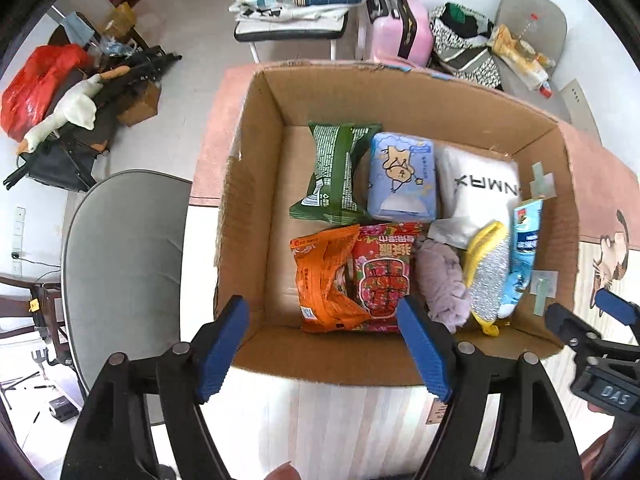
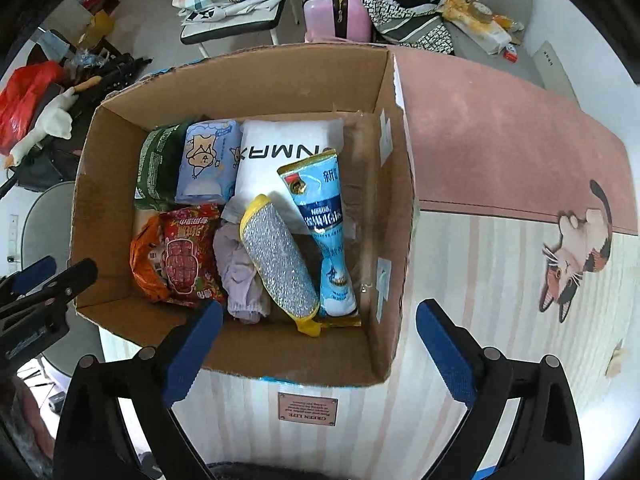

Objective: Organize soft objects

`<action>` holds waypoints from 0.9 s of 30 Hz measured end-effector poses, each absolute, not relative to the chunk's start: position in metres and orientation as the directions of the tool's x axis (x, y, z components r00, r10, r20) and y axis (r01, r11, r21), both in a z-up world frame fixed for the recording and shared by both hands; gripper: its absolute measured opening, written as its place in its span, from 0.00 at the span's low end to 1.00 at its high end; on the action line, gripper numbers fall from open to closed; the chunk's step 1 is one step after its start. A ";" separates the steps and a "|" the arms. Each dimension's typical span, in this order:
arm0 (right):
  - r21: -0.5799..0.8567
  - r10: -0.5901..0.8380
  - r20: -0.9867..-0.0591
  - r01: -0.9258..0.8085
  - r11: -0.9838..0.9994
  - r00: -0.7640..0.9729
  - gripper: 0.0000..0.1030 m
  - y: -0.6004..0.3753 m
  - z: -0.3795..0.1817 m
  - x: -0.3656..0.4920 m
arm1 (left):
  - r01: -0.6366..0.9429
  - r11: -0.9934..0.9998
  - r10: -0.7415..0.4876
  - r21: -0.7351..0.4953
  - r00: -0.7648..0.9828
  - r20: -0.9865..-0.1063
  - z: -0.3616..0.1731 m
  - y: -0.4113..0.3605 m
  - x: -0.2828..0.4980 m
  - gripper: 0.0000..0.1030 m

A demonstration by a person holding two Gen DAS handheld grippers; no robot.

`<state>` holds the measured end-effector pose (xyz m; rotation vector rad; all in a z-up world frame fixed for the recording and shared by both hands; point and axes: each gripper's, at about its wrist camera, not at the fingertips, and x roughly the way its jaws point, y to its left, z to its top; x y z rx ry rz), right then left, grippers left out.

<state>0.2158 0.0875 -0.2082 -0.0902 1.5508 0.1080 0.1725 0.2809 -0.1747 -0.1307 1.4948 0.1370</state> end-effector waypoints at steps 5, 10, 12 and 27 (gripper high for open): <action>-0.026 -0.019 -0.998 -0.123 0.992 0.064 1.00 0.087 -0.198 0.203 | -0.175 0.984 0.049 0.028 0.120 -0.992 -0.171 0.280 0.171 0.98; -0.054 -0.046 -0.996 -0.106 0.993 0.081 1.00 0.085 -0.194 0.197 | -0.191 0.981 0.039 0.013 0.131 -0.991 -0.175 0.278 0.169 0.99; -0.064 -0.054 -0.995 -0.105 0.992 0.087 1.00 0.083 -0.192 0.196 | -0.188 0.982 0.046 0.020 0.135 -0.990 -0.174 0.276 0.168 0.99; -0.025 -0.007 -0.980 -0.089 0.996 0.199 1.00 0.069 -0.123 0.176 | -0.171 0.985 0.022 -0.019 0.233 -0.972 -0.111 0.255 0.144 0.98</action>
